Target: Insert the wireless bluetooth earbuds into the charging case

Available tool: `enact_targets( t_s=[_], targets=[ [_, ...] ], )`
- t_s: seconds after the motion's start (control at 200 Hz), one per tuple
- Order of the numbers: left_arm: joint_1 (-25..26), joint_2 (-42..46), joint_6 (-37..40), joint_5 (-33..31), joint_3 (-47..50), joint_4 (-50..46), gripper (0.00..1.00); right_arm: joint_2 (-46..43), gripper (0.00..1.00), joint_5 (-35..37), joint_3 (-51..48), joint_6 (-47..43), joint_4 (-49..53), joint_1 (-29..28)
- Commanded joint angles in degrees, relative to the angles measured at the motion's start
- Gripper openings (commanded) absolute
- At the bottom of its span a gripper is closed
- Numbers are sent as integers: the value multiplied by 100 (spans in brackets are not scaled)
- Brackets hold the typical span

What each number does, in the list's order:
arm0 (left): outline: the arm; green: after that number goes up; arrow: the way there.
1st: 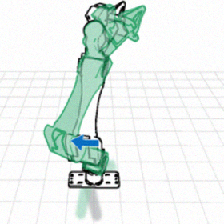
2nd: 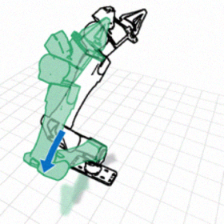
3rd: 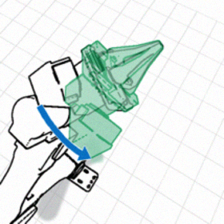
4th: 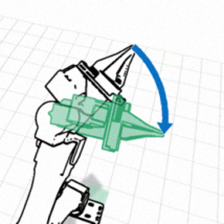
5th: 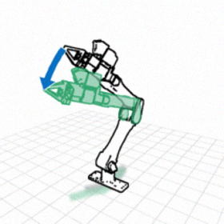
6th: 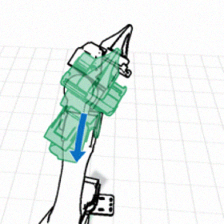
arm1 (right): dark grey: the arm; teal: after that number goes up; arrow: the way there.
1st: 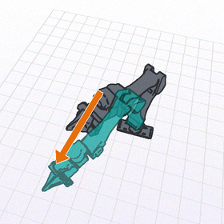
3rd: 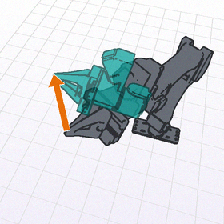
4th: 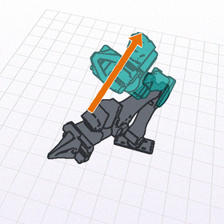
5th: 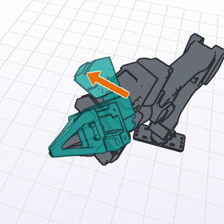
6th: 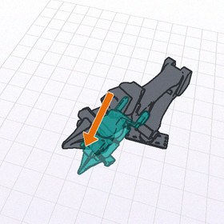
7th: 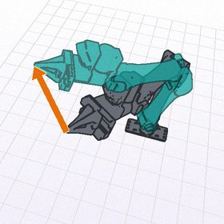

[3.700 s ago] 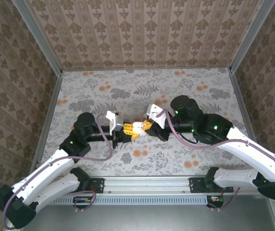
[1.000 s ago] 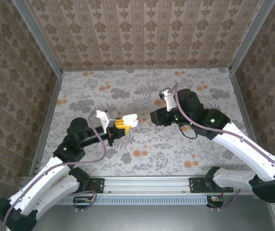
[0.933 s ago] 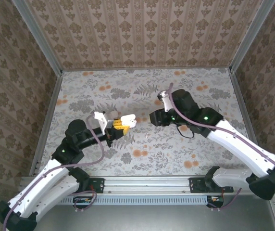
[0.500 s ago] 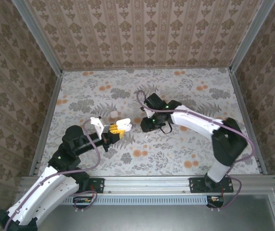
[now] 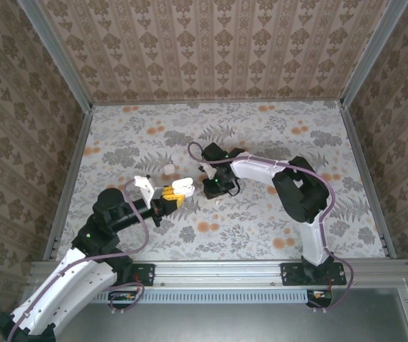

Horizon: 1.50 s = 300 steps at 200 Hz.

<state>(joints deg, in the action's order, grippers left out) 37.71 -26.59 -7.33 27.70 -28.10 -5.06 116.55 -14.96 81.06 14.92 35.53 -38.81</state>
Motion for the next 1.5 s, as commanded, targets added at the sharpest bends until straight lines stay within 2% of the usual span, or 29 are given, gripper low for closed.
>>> enact_targets(
  t_s=[0.0,0.215,0.795,0.905,0.975,1.155,1.28,1.495],
  targets=[
    [-45,88,-63,-53,80,-71,0,-20,16,-9,-95,-19,244,183],
    [-55,-72,-58,-38,111,108,0,-318,16,9,-608,64,357,391],
    [-63,-316,-31,-2,86,280,0,-1475,17,-474,-1743,761,299,242],
    [-62,-334,-40,16,76,285,0,-1760,17,-346,-1735,831,313,242],
    [-66,-329,-44,23,68,257,0,-1920,22,-194,-1645,734,345,229],
    [-71,-290,-88,33,59,229,0,-1882,42,409,-1152,49,616,-86],
    [-71,-201,-97,7,68,166,0,-1538,48,744,-781,-481,777,-360],
    [-71,-15,-71,-36,61,-36,0,-903,50,1226,-234,-1041,1093,-588]
  ],
)
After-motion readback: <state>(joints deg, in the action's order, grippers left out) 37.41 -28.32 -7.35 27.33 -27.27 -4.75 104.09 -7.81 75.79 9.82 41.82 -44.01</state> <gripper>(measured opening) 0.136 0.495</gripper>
